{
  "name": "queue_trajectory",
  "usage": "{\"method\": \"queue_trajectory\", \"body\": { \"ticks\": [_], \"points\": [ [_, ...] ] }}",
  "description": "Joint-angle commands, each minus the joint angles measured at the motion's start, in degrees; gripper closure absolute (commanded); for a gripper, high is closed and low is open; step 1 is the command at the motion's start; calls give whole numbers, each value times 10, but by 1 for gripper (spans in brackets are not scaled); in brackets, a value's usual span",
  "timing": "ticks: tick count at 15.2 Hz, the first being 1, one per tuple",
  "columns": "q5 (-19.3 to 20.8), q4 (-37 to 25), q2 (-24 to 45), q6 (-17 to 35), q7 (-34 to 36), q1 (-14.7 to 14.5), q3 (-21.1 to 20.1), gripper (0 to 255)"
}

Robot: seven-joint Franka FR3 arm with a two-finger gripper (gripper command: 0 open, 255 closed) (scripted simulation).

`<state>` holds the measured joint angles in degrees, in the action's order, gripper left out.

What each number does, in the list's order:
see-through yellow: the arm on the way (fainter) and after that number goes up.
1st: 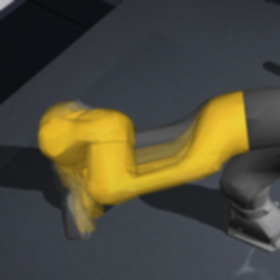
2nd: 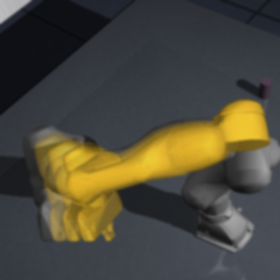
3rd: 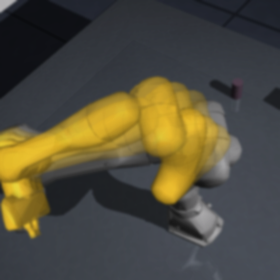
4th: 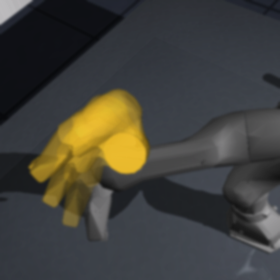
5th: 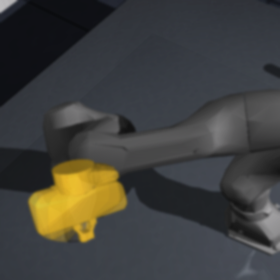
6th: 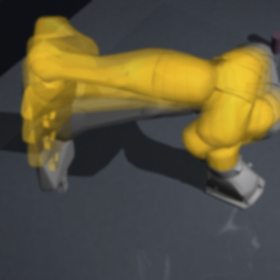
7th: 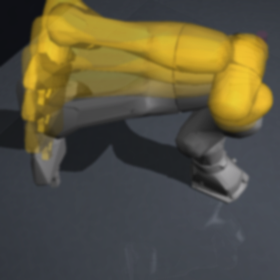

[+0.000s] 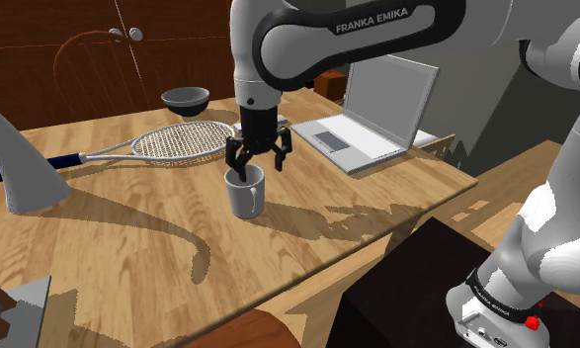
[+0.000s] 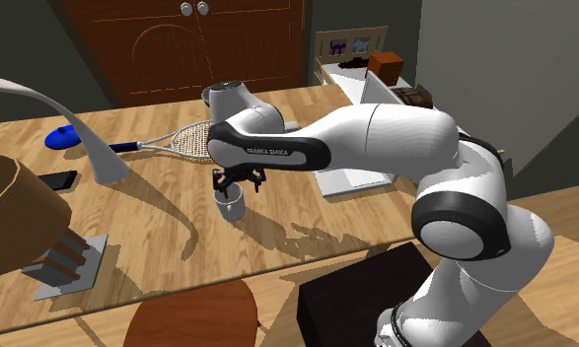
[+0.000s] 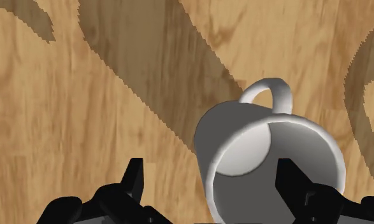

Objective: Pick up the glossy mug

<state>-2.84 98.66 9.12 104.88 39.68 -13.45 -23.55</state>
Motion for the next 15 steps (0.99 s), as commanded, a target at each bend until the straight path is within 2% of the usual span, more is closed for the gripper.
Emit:
{"method": "queue_trajectory", "body": {
  "ticks": [1,4,5,15],
  "points": [
    [1,13,3,16,0,-1,0,0],
    [2,23,5,27,0,-1,0,0],
    [1,23,4,27,0,-1,0,255],
    [1,17,3,20,0,-1,0,255]
  ]
}}
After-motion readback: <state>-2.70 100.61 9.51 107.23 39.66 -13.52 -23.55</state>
